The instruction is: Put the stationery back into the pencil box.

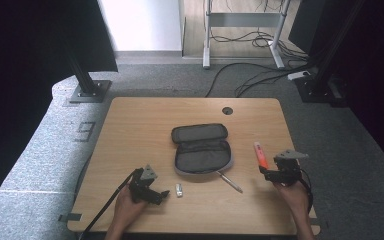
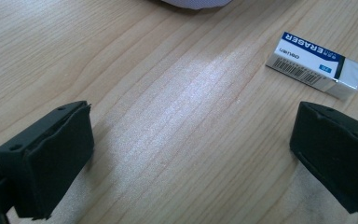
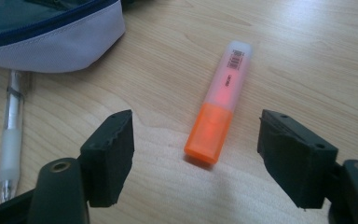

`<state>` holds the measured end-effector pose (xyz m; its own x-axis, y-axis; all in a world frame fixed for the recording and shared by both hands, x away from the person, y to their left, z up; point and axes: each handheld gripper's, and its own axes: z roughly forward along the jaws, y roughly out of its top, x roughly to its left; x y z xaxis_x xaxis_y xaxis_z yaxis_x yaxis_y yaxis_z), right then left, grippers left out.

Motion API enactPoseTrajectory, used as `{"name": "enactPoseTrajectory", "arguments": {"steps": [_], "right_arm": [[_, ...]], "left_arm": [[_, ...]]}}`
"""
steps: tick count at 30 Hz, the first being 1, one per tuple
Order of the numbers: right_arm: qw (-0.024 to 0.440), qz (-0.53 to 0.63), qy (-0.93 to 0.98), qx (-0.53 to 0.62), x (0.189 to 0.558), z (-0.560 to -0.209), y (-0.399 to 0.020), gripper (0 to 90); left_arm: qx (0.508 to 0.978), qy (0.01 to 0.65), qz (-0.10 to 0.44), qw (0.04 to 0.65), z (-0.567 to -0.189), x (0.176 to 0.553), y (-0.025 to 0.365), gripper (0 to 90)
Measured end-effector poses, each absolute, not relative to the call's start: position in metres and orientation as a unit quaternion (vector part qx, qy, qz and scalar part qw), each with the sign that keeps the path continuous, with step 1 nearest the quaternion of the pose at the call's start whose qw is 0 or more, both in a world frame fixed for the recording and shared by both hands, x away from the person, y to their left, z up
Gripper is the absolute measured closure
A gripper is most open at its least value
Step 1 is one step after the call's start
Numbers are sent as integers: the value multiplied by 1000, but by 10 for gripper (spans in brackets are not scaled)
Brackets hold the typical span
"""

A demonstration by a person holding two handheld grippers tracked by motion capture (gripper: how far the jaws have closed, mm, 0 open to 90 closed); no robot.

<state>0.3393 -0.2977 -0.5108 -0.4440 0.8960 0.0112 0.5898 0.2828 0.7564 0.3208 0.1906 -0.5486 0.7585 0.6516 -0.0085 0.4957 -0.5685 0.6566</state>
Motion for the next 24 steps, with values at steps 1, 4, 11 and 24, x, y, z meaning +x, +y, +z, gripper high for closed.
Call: {"name": "enactPoseTrajectory", "arguments": {"steps": [1,4,11,24], "right_arm": [[213,355,773,480,343,-510,-297,311],[210,356,773,481,348,-508,-297,335],[202,347,779,481,364,-509,-295,403],[203,330,781,490,385,-514,-295,461]], "left_arm": [[878,327,118,330,-549,321,191,0],[878,327,118,330,-549,321,191,0],[878,327,118,330,-549,321,191,0],[878,327,118,330,-549,321,191,0]]}}
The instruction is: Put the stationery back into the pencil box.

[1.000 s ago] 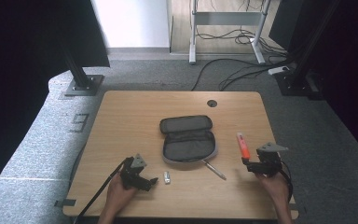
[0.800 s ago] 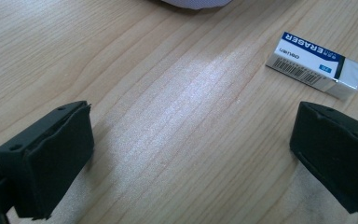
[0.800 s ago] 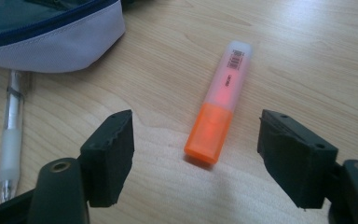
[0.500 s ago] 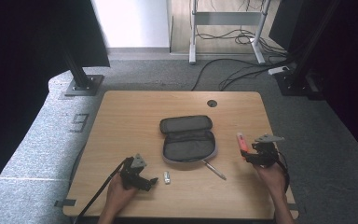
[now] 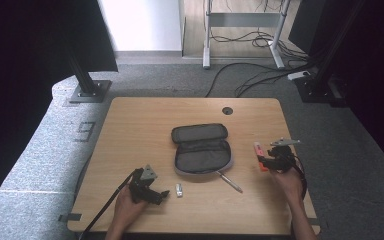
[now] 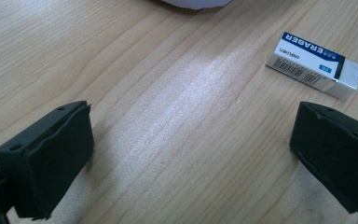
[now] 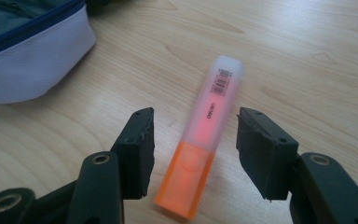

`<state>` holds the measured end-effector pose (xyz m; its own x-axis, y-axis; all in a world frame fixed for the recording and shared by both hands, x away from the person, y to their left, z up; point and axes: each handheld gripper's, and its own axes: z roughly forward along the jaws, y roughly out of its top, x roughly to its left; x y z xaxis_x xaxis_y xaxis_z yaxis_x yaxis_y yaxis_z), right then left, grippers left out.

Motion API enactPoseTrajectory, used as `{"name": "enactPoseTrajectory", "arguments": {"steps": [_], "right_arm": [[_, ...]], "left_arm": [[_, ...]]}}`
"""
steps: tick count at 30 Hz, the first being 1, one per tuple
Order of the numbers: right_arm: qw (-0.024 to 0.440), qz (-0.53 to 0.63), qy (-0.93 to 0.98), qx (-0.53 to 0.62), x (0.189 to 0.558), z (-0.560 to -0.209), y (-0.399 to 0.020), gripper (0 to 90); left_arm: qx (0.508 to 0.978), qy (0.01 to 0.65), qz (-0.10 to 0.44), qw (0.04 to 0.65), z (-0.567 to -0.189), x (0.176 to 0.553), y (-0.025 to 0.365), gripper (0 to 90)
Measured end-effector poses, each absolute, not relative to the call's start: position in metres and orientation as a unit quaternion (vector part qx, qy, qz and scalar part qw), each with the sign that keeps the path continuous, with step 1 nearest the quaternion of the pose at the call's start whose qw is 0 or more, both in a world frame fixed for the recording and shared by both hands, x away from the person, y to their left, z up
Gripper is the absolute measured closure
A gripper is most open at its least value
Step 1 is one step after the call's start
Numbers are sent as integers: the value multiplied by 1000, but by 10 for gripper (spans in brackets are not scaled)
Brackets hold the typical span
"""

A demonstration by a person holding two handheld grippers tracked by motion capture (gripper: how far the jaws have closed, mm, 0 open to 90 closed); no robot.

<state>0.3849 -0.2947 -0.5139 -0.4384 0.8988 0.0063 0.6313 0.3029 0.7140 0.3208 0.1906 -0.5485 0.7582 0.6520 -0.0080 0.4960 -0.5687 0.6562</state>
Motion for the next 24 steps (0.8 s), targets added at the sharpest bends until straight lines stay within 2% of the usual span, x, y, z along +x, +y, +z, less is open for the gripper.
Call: {"name": "enactPoseTrajectory", "arguments": {"steps": [14,24], "right_arm": [[195,318,780,504,400,-530,-296,471],[193,306,788,498,403,-540,-293,557]], "left_arm": [[878,327,118,330,-549,321,191,0],[878,327,118,330,-549,321,191,0]]}}
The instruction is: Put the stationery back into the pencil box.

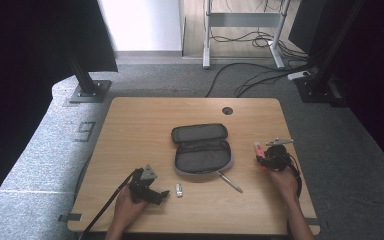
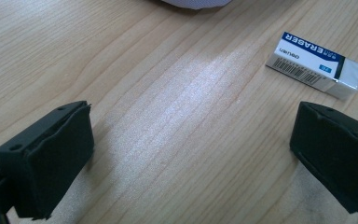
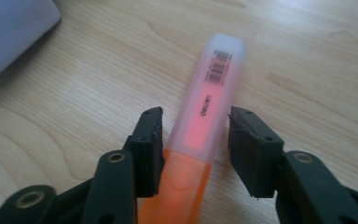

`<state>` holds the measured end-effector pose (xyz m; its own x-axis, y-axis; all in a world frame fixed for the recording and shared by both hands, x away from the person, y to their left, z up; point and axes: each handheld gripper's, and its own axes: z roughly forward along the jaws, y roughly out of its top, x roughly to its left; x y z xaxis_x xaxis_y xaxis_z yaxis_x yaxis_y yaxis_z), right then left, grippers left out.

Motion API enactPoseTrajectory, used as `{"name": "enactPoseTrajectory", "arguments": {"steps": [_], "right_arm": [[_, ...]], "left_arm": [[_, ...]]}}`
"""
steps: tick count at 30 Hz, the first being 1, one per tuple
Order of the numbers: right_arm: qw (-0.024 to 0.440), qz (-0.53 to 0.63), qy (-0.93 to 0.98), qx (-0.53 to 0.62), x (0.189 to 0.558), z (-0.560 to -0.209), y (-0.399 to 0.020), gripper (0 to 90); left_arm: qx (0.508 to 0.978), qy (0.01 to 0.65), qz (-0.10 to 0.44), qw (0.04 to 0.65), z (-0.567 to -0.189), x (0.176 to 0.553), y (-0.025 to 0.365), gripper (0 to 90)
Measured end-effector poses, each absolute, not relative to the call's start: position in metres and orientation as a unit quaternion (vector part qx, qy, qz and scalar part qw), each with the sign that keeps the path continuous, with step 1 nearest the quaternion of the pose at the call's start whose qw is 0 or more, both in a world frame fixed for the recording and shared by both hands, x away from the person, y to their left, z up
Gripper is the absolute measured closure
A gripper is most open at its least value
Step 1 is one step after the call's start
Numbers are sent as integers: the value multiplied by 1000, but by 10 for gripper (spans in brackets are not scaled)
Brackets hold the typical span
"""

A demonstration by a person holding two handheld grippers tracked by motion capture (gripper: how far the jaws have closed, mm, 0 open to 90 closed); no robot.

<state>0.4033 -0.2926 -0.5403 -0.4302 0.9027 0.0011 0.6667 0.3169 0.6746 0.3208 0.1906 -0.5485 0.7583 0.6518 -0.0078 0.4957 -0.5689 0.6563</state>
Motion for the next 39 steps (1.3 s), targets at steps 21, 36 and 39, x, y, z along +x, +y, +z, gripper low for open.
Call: {"name": "enactPoseTrajectory", "arguments": {"steps": [21,36,39], "right_arm": [[182,332,768,517,397,-535,-300,656],[179,360,773,491,389,-505,-296,655],[179,362,777,483,388,-498,-292,655]], "left_arm": [[878,327,118,330,-549,321,191,0],[878,327,118,330,-549,321,191,0],[878,327,118,330,-549,321,191,0]]}}
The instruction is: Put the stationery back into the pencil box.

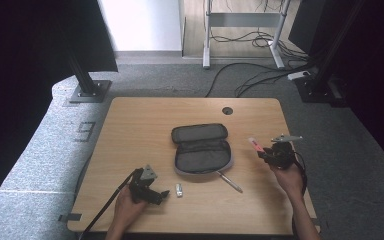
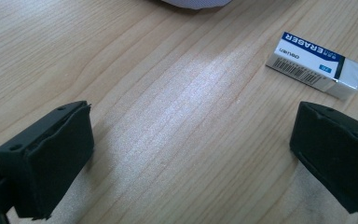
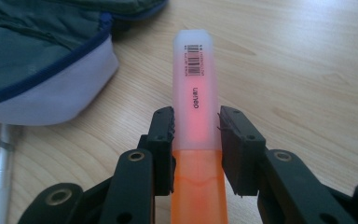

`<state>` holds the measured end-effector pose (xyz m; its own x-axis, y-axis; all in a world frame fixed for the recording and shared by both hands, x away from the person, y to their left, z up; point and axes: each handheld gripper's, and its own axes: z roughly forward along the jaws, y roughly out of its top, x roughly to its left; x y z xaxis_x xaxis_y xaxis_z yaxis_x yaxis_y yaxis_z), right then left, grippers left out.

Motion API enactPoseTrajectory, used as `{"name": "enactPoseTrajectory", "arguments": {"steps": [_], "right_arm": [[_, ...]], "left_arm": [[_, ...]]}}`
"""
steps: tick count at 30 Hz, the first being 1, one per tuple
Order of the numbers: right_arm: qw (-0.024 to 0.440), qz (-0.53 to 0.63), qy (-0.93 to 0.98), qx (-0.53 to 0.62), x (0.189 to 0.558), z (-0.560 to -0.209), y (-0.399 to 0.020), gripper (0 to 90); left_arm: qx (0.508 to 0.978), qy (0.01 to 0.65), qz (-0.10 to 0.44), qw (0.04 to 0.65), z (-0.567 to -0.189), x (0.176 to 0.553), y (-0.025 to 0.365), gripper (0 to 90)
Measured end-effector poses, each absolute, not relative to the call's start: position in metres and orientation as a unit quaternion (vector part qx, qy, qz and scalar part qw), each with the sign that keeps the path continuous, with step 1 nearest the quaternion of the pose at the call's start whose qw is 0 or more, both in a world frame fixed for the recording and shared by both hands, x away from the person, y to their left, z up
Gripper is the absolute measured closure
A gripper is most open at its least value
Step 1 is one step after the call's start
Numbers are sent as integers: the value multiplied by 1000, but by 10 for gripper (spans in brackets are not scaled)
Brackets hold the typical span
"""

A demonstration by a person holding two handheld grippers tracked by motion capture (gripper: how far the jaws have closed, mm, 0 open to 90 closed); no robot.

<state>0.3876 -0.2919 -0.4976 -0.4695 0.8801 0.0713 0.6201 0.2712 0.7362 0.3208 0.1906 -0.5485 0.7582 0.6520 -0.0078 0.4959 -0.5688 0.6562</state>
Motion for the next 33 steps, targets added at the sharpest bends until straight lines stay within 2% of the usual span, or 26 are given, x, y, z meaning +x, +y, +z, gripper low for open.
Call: {"name": "enactPoseTrajectory", "arguments": {"steps": [11,33], "right_arm": [[177,370,788,460,389,-480,-278,655],[169,373,807,425,395,-468,-243,655]], "left_arm": [[878,327,118,330,-549,321,191,0],[877,327,118,331,-549,321,191,0]]}}
